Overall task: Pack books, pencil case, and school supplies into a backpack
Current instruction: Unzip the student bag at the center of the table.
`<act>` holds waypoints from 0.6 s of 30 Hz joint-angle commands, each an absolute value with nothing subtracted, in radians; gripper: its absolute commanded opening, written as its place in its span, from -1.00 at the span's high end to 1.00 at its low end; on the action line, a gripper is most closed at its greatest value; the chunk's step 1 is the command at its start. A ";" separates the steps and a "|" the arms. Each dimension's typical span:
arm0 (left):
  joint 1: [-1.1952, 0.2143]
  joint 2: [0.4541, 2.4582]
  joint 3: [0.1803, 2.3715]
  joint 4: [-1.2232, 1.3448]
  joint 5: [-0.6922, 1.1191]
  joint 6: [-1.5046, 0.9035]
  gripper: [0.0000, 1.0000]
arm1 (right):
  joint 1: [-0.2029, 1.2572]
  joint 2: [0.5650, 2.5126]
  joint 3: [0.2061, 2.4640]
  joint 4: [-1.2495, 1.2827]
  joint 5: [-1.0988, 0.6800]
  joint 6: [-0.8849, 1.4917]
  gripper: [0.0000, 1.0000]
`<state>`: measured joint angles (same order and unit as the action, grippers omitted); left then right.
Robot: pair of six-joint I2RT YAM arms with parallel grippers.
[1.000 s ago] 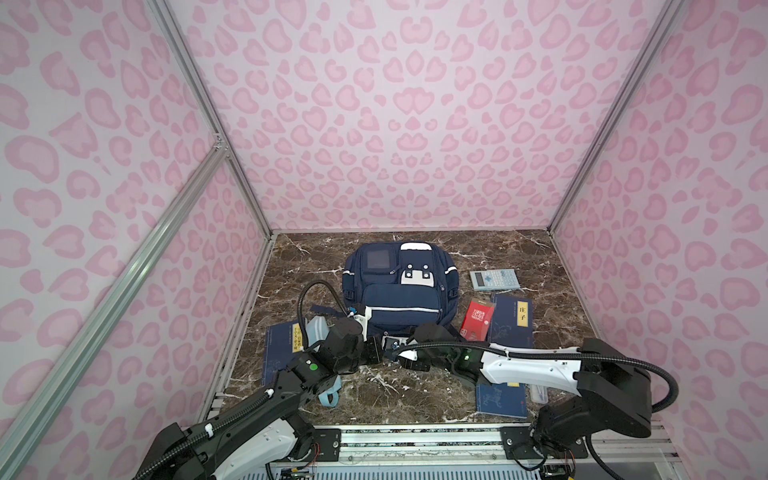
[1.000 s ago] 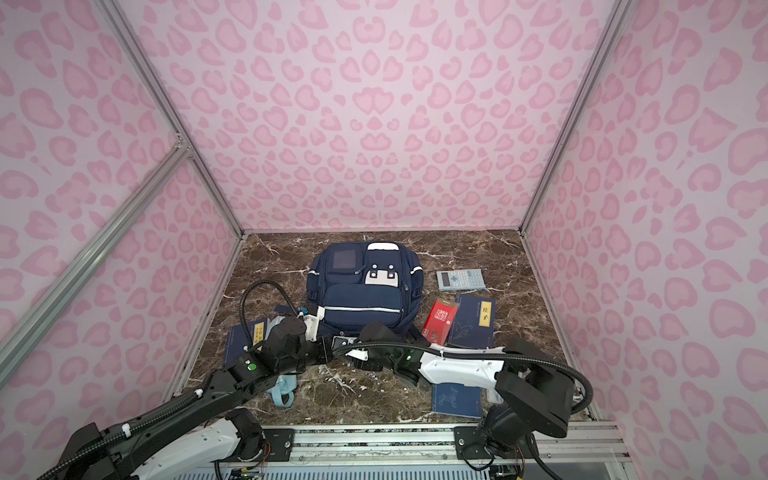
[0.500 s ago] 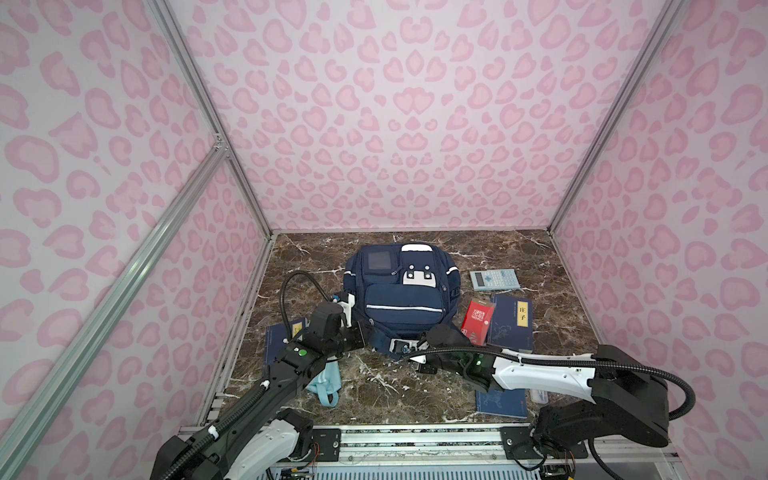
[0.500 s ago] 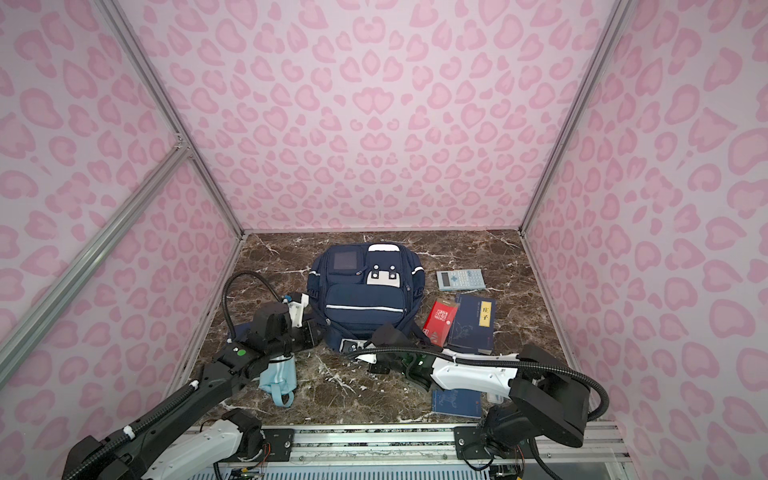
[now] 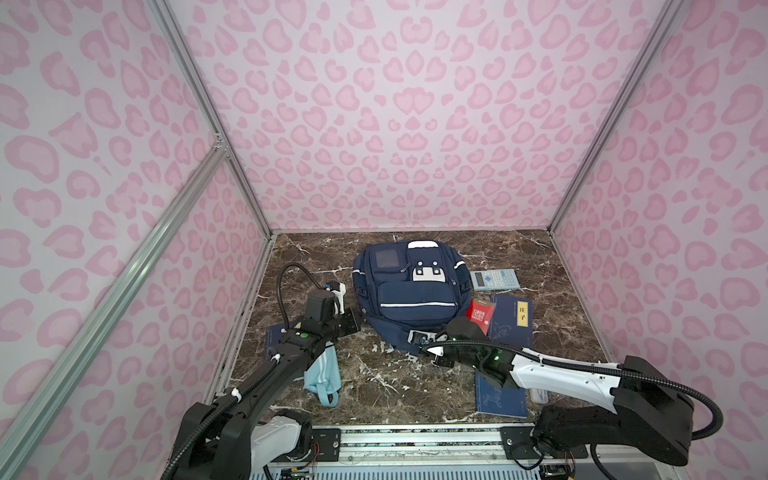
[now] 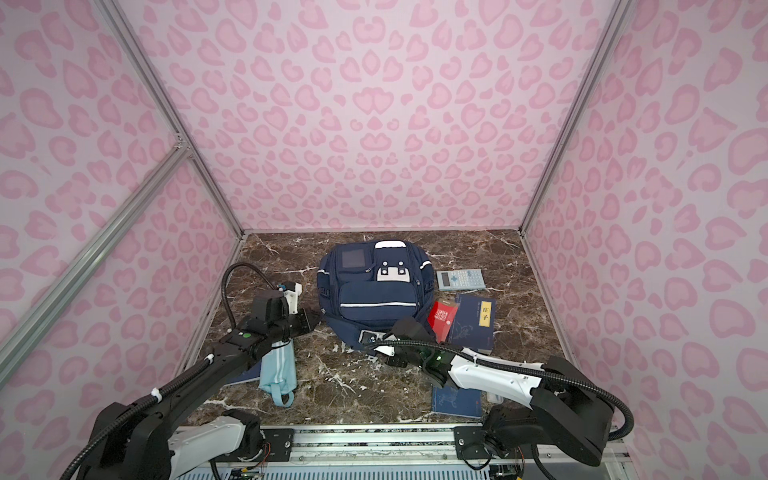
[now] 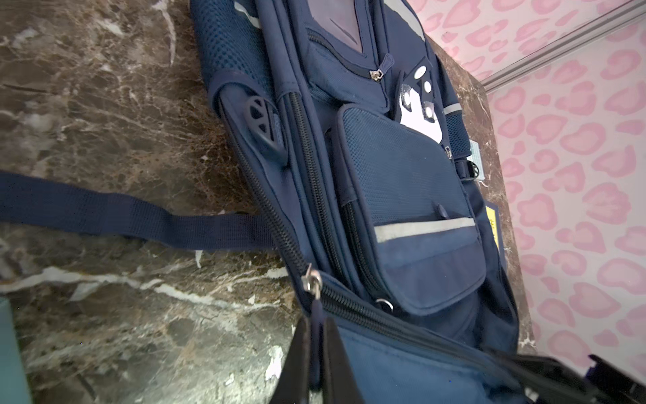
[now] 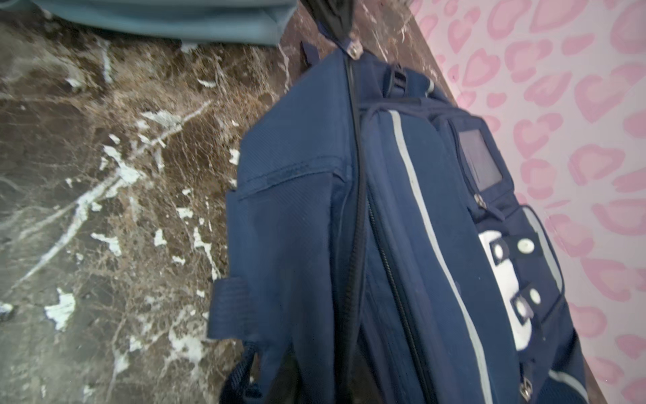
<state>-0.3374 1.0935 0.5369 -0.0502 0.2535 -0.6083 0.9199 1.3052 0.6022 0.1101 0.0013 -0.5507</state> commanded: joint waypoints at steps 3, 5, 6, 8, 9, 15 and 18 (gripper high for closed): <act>-0.456 0.981 0.472 0.005 0.133 -0.700 0.94 | 1.070 1.244 0.658 0.025 0.109 -0.323 -0.98; -0.483 0.950 0.475 -0.011 0.129 -0.715 0.94 | 1.131 1.264 0.678 0.049 0.105 -0.244 -0.98; -0.493 0.942 0.477 -0.018 0.129 -0.720 0.94 | 1.151 1.289 0.689 0.062 0.126 -0.221 -0.99; -0.511 0.918 0.480 -0.033 0.132 -0.736 0.94 | 1.176 1.377 0.721 0.106 0.204 -0.190 -0.95; -0.518 0.907 0.479 -0.033 0.136 -0.743 0.94 | 1.178 1.426 0.742 0.122 0.248 -0.172 -0.88; -0.528 0.886 0.459 -0.020 0.171 -0.772 0.94 | 1.184 1.686 0.921 0.186 0.430 -0.121 -0.62; -0.527 0.890 0.451 -0.024 0.156 -0.772 0.94 | 1.187 1.742 0.957 0.193 0.499 -0.111 0.02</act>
